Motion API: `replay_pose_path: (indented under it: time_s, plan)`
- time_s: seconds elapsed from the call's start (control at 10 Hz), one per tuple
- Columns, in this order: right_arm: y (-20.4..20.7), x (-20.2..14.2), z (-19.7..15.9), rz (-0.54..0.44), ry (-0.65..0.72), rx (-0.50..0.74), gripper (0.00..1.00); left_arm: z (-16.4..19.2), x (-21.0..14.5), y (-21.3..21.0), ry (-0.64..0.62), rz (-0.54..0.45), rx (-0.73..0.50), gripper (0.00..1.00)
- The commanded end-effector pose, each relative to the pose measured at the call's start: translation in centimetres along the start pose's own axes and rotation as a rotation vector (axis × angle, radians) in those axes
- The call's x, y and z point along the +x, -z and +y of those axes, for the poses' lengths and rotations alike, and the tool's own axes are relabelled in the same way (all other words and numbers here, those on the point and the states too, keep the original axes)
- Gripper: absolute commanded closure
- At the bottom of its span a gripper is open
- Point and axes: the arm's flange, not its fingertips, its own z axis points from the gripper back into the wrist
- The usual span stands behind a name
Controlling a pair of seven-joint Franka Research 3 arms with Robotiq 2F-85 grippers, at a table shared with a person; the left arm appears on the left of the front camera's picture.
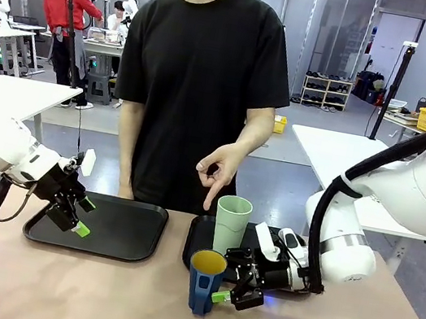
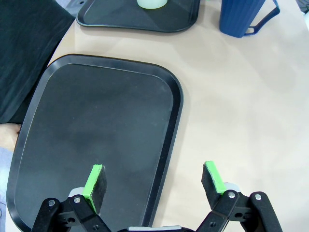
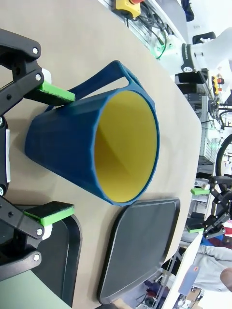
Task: Sort and store the cups by type.
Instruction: Pick up the Handle plastic cup and place it into the empty Flat Tray.
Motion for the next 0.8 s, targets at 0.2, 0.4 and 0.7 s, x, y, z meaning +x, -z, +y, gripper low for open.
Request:
replay_pose_path:
  time_s: [0.2,0.4,0.7]
  plan:
    - [1.3,-0.6,-0.4,-0.05,-0.028,0.012,0.0,0.1,0.1,-0.1,0.007,-0.001,0.003,0.0]
    - [1.9,-0.9,-0.4,-0.061,-0.03,0.032,0.0,0.1,0.1,-0.1,0.007,-0.001,0.003,0.0]
    - [2.9,-1.1,-0.4,-0.078,-0.039,0.05,0.0,0.1,0.1,-0.1,0.007,-0.001,0.003,0.0]
